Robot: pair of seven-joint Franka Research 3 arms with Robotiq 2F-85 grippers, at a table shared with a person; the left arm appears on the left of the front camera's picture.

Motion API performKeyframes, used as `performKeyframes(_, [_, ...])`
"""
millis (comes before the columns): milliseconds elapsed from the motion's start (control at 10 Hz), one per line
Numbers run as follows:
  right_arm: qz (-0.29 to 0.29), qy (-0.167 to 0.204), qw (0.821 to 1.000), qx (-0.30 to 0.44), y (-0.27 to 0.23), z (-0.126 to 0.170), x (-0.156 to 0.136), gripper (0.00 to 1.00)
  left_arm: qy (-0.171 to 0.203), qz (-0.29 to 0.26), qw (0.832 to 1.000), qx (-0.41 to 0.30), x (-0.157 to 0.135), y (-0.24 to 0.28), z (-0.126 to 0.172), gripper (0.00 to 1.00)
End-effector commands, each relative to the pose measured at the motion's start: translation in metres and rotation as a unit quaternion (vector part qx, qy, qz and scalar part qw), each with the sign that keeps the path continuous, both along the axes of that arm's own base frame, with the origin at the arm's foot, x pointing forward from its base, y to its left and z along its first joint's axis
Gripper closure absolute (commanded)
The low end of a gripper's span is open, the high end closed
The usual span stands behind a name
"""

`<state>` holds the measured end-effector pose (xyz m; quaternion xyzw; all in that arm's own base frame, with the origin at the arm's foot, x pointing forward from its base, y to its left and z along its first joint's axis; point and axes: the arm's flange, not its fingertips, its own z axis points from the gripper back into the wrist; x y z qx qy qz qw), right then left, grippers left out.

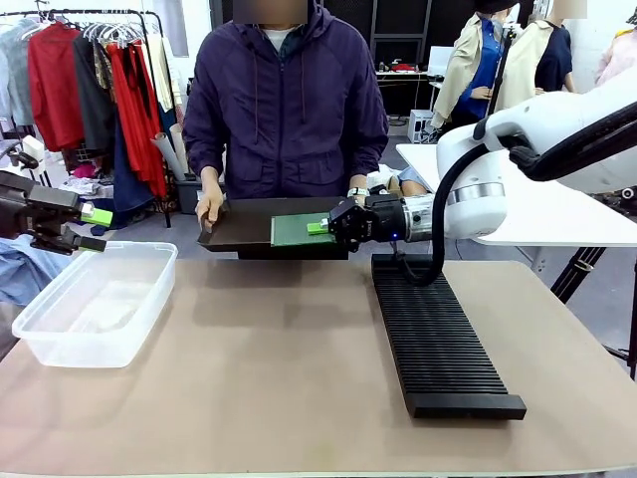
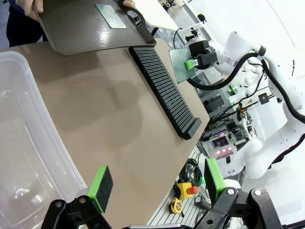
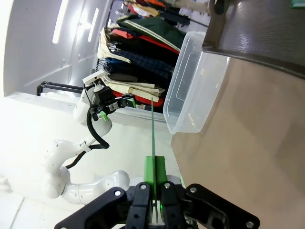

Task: Sort PCBs into racks and boxes based on the side picked up.
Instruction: If the short side of the Blank PCB is picked up, insert it into the PCB Rack ; if the long side is picked up, place it in the Organizing box.

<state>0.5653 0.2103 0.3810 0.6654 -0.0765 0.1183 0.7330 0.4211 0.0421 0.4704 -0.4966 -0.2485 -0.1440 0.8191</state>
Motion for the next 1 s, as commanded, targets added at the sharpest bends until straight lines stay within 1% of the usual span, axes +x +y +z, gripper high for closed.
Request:
performKeyframes(0, [-0.006, -0.029, 0.999, 0.027, -0.026, -0.004, -0.001, 1.00, 0.003, 0.003, 1.000, -0.007, 0.000, 0.000, 0.003, 0.00])
performKeyframes(200, [-0.010, -0.043, 0.998, 0.049, -0.058, -0.010, 0.000, 1.00, 0.003, 0.003, 1.000, -0.007, 0.000, 0.000, 0.003, 0.00])
performKeyframes(400, [-0.021, -0.067, 0.996, 0.063, -0.094, -0.018, 0.000, 1.00, 0.003, 0.003, 1.000, -0.007, 0.000, 0.000, 0.003, 0.00])
performKeyframes(600, [-0.038, -0.093, 0.993, 0.064, -0.135, -0.031, 0.002, 1.00, 0.003, 0.003, 1.000, -0.007, 0.000, 0.000, 0.003, 0.00])
performKeyframes(800, [-0.042, -0.102, 0.992, 0.062, -0.163, -0.037, 0.003, 1.00, 0.003, 0.003, 1.000, -0.007, 0.000, 0.000, 0.003, 0.00])
performKeyframes(900, [-0.045, -0.116, 0.991, 0.052, -0.174, -0.039, 0.002, 1.00, 0.003, 0.003, 1.000, -0.007, 0.000, 0.000, 0.003, 0.00])
